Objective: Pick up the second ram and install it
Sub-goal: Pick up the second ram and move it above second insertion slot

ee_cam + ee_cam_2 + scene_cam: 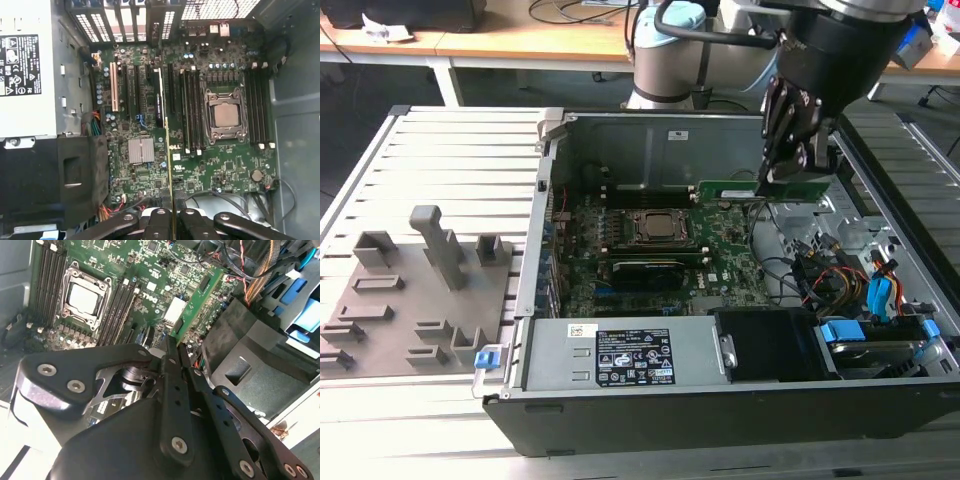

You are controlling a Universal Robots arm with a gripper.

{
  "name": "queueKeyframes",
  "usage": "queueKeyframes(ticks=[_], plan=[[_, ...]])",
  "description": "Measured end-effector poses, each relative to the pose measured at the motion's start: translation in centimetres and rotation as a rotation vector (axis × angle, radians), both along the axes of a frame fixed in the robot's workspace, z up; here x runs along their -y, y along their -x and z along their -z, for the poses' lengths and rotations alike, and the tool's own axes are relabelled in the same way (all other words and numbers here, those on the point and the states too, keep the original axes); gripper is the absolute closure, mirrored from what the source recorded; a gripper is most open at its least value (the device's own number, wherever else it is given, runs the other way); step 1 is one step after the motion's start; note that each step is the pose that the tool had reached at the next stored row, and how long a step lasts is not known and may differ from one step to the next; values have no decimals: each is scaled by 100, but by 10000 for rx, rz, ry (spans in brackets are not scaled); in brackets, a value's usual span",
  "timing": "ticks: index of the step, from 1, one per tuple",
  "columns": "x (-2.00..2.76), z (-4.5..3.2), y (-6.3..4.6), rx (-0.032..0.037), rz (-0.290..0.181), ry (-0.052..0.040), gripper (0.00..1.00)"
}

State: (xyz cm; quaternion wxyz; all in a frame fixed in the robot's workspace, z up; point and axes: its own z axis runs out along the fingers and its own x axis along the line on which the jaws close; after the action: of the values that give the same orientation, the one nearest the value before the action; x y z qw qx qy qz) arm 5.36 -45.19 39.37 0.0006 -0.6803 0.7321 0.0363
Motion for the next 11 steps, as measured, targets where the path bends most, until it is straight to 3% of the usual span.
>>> queueKeyframes(ticks=[7, 9, 11], plan=[[-7, 137, 36, 0, 1, -1, 87], [-26, 163, 41, 0, 0, -2, 87], [-77, 177, 45, 0, 0, 0, 87]])
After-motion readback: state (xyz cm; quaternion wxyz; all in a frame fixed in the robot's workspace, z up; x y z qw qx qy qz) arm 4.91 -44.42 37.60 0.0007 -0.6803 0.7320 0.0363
